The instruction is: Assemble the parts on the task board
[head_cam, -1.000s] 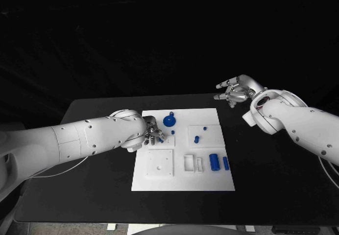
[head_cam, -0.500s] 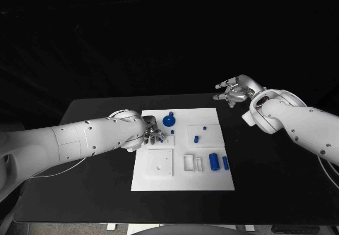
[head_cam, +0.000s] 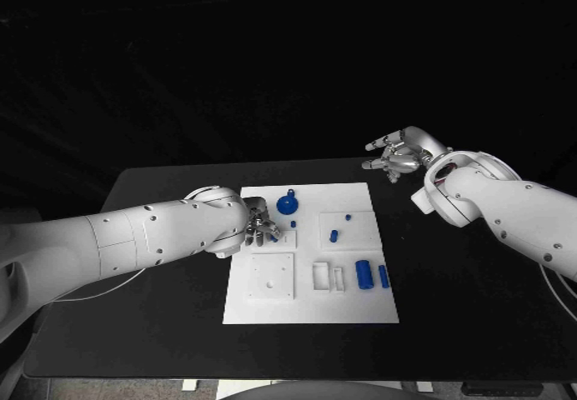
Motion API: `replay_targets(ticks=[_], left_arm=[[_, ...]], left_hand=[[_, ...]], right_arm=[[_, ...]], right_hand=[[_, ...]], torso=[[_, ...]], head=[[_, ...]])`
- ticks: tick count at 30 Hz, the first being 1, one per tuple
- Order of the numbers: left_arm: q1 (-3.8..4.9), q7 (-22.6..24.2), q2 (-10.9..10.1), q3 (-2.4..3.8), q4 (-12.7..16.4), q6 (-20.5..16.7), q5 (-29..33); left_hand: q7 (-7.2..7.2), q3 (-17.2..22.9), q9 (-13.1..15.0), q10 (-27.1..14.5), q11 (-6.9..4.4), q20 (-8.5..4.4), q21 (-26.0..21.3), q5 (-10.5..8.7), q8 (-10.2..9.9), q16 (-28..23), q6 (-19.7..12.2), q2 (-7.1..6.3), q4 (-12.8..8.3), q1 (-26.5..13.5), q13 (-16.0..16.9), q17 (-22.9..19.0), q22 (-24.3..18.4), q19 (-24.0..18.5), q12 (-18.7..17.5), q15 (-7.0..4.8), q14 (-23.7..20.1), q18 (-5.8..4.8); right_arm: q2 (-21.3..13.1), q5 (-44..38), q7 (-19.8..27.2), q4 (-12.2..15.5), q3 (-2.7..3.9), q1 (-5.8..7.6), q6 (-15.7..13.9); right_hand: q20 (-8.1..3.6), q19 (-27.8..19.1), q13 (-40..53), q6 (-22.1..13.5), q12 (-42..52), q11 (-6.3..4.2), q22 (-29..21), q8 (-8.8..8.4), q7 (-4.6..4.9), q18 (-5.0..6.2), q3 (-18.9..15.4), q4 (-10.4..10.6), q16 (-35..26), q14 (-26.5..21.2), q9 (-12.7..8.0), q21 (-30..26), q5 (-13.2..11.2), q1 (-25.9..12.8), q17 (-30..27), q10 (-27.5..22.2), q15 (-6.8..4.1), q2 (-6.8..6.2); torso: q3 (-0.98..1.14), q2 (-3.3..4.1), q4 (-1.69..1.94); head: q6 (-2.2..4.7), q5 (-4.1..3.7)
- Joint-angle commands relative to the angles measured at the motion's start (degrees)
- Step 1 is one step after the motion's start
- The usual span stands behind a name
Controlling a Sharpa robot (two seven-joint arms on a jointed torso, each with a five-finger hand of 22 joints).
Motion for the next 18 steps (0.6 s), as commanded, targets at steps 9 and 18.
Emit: replay_targets(ticks=[9,18], left_arm=[[-0.13,0.8,-0.2,-0.01,0.1,1.8,-0.3],[-0.13,0.8,-0.2,-0.01,-0.1,2.1,-0.3]], left_hand=[[-8.42,0.4,0.1,2.0,-1.37,-0.06,-0.3,0.1,0.2,-0.2,13.7,0.88,0.0,1.5,-0.1,-0.1,1.0,0.4,0.1,-0.36,0.1,-0.85],[-8.42,0.4,0.1,2.0,-1.37,-0.06,-0.4,0.08,0.2,-0.1,13.7,0.9,0.0,1.5,-0.1,-0.1,1.0,0.4,0.1,-0.36,0.1,-0.85]], right_arm=[[0.1,0.1,0.1,-0.1,0.05,0.01,0.8],[0.1,0.1,0.1,-0.1,0.05,0.0,1.0]], right_hand=[[0.24,1.4,-0.1,0.0,-0.1,0.05,1.2,-0.23,0.05,0.77,0.0,-0.2,-0.1,-0.5,-0.1,-0.5,0.3,-0.4,-0.1,-0.5,-0.09,0.12],[0.24,1.4,-0.1,0.0,-0.1,0.05,1.2,-0.23,0.05,0.77,0.0,-0.2,-0.1,-0.5,-0.1,-0.5,0.3,-0.4,-0.1,-0.5,-0.09,0.12]], torso=[[-0.01,0.0,0.04],[-0.01,-0.01,-0.02]], head=[[-0.11,0.05],[-0.15,0.05]])
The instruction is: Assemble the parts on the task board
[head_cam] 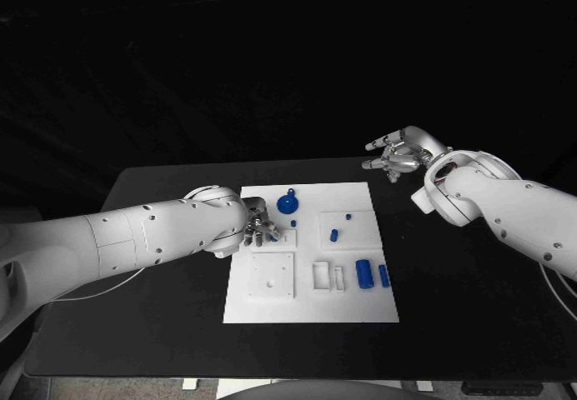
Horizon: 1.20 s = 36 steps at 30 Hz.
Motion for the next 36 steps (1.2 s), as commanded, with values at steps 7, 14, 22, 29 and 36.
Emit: replay_targets(ticks=[7,14,22,29,36], left_arm=[[-0.07,0.6,0.1,0.0,-0.1,1.3,-0.2],[-0.07,0.7,0.3,0.01,-0.5,1.0,-0.2],[-0.07,0.6,0.7,0.01,-1.1,1.1,-0.2],[-0.07,0.5,1.2,0.01,-2.0,1.5,-0.2],[-0.19,0.6,1.8,0.01,-2.3,2.0,-0.2]], left_hand=[[-8.41,0.2,0.1,2.0,-1.37,-0.06,-0.4,0.1,0.3,-0.2,13.7,0.88,-0.1,1.5,-0.1,-0.1,1.0,0.5,0.1,-0.38,0.1,-0.84],[-8.39,0.2,0.1,2.0,-1.36,-0.1,-0.4,-0.12,0.3,-0.3,13.6,0.97,0.1,1.5,-0.1,-0.4,1.0,0.5,0.0,-0.4,0.0,-0.88],[-8.38,0.2,0.2,2.0,-1.35,-0.12,-0.5,-0.4,0.3,-0.4,13.5,1.07,0.2,1.5,-0.2,-0.5,1.0,0.5,-0.1,-0.41,0.0,-0.92],[-8.36,0.1,0.3,2.0,-1.35,-0.13,-0.5,-0.67,0.3,-0.4,13.4,1.18,0.4,1.4,-0.2,-0.6,1.0,0.5,-0.1,-0.41,0.0,-0.94],[-8.35,0.1,0.3,2.0,-1.33,-0.16,-0.6,-0.79,0.3,-0.5,13.4,1.13,0.5,1.5,-0.3,-0.9,1.0,0.5,-0.2,-0.42,-0.1,-0.98]], right_arm=[[0.1,0.1,0.2,-0.1,0.05,0.0,0.8],[0.2,0.1,0.2,-0.1,0.05,0.0,0.9],[0.2,0.1,0.1,-0.1,0.05,0.0,1.1],[0.3,0.1,0.1,-0.2,0.05,0.0,1.2],[0.4,0.1,0.1,-0.2,0.05,-0.02,1.3]], right_hand=[[0.24,1.4,-0.1,0.0,-0.1,0.05,1.2,-0.23,0.05,0.77,0.0,-0.2,-0.1,-0.3,-0.1,-0.1,0.3,-0.5,0.0,-0.5,0.12,0.13],[0.24,1.4,-0.1,0.0,-0.1,0.05,1.2,-0.23,0.05,0.77,0.0,-0.2,-0.1,-0.3,-0.1,-0.1,0.3,-0.5,0.0,-0.5,0.12,0.13],[0.25,1.4,-0.1,-0.2,-0.1,0.07,1.1,-0.24,0.07,0.78,0.1,-0.2,-0.1,-0.4,-0.1,-0.3,0.3,-0.5,-0.1,-0.5,0.13,0.07],[0.25,1.4,-0.1,-0.2,-0.1,0.07,1.1,-0.24,0.07,0.78,0.1,-0.2,-0.1,-0.4,-0.1,-0.3,0.3,-0.5,-0.1,-0.5,0.13,0.07],[0.25,1.4,-0.1,-0.2,-0.1,0.07,1.1,-0.24,0.07,0.78,0.1,-0.2,-0.1,-0.4,-0.1,-0.3,0.3,-0.5,-0.1,-0.5,0.13,0.07]], torso=[[0.02,-0.02,-0.04],[0.03,0.0,-0.06],[0.02,0.0,-0.07],[0.03,0.02,-0.07],[0.01,0.05,-0.08]], head=[[-0.16,0.17],[-0.1,0.1],[-0.05,0.01],[-0.16,-0.16],[-0.26,-0.28]])
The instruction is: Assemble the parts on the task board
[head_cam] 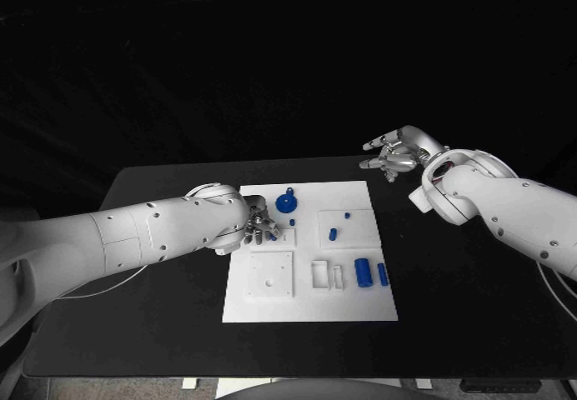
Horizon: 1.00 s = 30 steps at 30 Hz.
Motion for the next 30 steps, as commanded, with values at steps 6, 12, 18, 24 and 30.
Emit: replay_targets(ticks=[6,12,18,24,30], left_arm=[[-0.23,0.4,0.5,0.0,-0.1,1.3,-0.1],[-0.25,0.4,0.5,0.0,0.0,1.8,0.1],[-0.25,0.3,0.4,0.0,0.0,1.9,0.2],[-0.25,0.2,0.3,0.0,-0.1,1.2,0.2],[-0.25,-0.1,0.3,0.0,-0.2,-0.5,0.3]], left_hand=[[-8.25,0.0,-0.1,1.4,-1.94,0.05,-0.4,0.02,0.0,-0.3,11.8,1.04,0.2,1.5,-0.1,-0.1,1.0,0.3,-0.2,-0.41,0.1,-0.65],[-8.26,-0.2,0.0,1.4,-1.92,0.06,-0.4,0.04,0.0,-0.3,11.8,0.78,0.2,1.5,-0.1,-0.1,1.0,0.2,-0.2,-0.39,0.1,-0.67],[-8.26,-0.3,0.0,1.4,-1.92,0.07,-0.5,-0.02,0.0,-0.4,11.8,0.69,0.1,1.6,-0.1,-0.2,1.0,0.2,-0.2,-0.39,0.1,-0.67],[-8.23,-1.6,-0.4,1.4,-1.88,0.11,-0.6,-4.76,-0.3,-0.7,11.7,0.5,0.9,1.6,-0.3,-0.7,1.0,0.2,-0.5,-0.36,0.0,-0.69],[-7.99,-7.3,-4.9,1.4,-1.65,-0.02,-1.3,-10.73,-1.0,-1.9,10.8,-4.2,6.2,0.4,-0.8,-2.8,0.9,0.4,-1.2,-0.44,-0.5,-0.89]], right_arm=[[0.1,0.1,0.1,-0.1,0.05,-0.02,0.8],[0.1,0.1,0.1,-0.1,0.05,-0.02,0.8],[0.2,0.1,0.1,-0.2,0.05,-0.06,0.8],[0.2,0.1,0.1,-0.2,0.05,-0.07,0.7],[0.2,0.1,0.2,-0.3,0.05,-0.08,0.7]], right_hand=[[0.25,1.4,-0.1,-0.2,-0.1,0.07,1.1,-0.25,0.07,0.79,0.1,-0.2,-0.1,-0.4,-0.1,-0.3,0.4,-0.5,0.0,-0.5,0.13,0.07],[0.25,1.4,-0.1,-0.2,-0.1,0.07,1.1,-0.25,0.07,0.79,0.1,-0.2,-0.1,-0.4,-0.1,-0.3,0.4,-0.5,0.0,-0.5,0.13,0.07],[0.26,1.4,0.0,-0.2,-0.1,0.07,1.1,-0.24,0.07,0.79,0.0,-0.2,-0.1,-0.4,-0.1,-0.4,0.4,-0.5,-0.1,-0.5,0.13,0.1],[0.26,1.4,-0.1,-0.3,-0.1,0.08,1.1,-0.25,0.08,0.79,-0.1,-0.1,-0.2,-0.4,-0.1,-0.5,0.4,-0.6,-0.1,-0.5,0.13,0.09],[0.26,1.4,-0.1,-0.5,-0.1,0.09,1.1,-0.26,0.1,0.8,-0.1,0.0,-0.2,-0.4,-0.1,-0.6,0.4,-0.6,-0.1,-0.6,0.14,0.08]], torso=[[-0.01,-0.09,0.06],[-0.02,-0.09,0.1],[0.0,-0.1,0.06],[-0.04,-0.08,0.1],[-0.05,-0.07,0.02]], head=[[-0.21,-0.18],[-0.24,-0.22],[-0.27,-0.18],[-0.21,-0.2],[-0.17,-0.14]])
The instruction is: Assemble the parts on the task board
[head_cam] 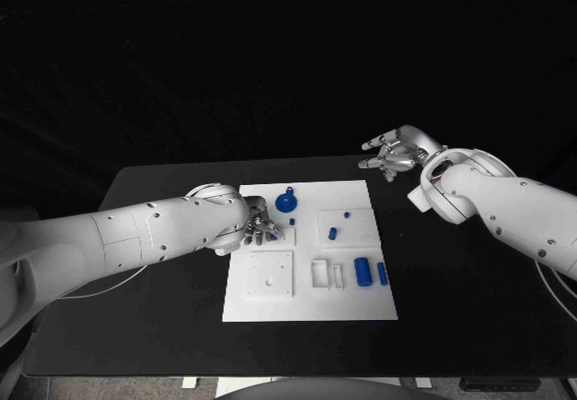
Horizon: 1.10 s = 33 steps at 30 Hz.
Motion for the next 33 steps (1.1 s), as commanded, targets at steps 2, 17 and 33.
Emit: replay_targets(ticks=[2,17,33], left_arm=[[-0.07,-0.3,0.1,0.0,-0.1,-1.8,0.2],[-0.07,-0.8,-0.5,0.02,-0.5,-3.7,0.4],[1.72,-0.4,-3.8,2.43,0.9,-0.1,6.1]], left_hand=[[-6.0,-2.0,-2.2,1.3,-1.57,-0.1,-0.4,-2.27,-0.2,-0.6,8.5,-4.73,3.1,-1.7,-0.2,-1.0,0.9,0.4,-0.4,-0.06,-0.4,-0.89],[-5.35,-0.3,-6.2,1.3,-1.24,-0.1,-1.1,-3.54,0.1,-1.4,8.1,-14.66,16.2,2.1,-0.6,-3.1,1.0,0.2,-1.3,-0.04,-1.3,-0.89],[-4.94,-0.6,-7.0,1.3,-0.91,0.15,-1.9,-3.14,0.1,-2.8,6.7,-13.94,15.6,2.0,-1.0,-6.2,0.9,-0.4,-3.1,0.22,-2.8,-0.89]], right_arm=[[0.1,0.0,0.2,0.0,0.05,-0.03,0.4],[0.0,0.0,0.2,-0.2,0.05,-0.06,0.2],[0.0,0.1,0.2,-0.9,0.05,-0.12,0.2]], right_hand=[[0.27,1.4,-0.1,-0.6,-0.1,-0.1,1.0,-0.26,0.1,0.81,-0.2,0.0,-0.3,-0.5,-0.1,-0.4,0.4,-0.6,-0.1,-0.4,0.14,0.08],[0.29,1.3,-0.2,-1.2,-0.2,-0.06,0.9,-0.27,0.15,0.83,-0.4,0.2,-0.4,-0.5,-0.1,-1.0,0.3,-0.5,-0.2,-0.4,0.17,-0.04],[0.29,1.3,-0.2,-1.2,-0.2,-0.06,0.8,-0.26,0.15,0.83,-0.5,0.2,-0.4,-0.5,-0.1,-1.0,0.2,-0.5,-0.2,-0.4,0.17,-0.04]], torso=[[-0.03,0.03,-0.08],[-0.03,0.01,-0.03],[-0.01,0.01,0.01]], head=[[0.02,0.02],[-0.03,-0.06],[0.69,0.19]])
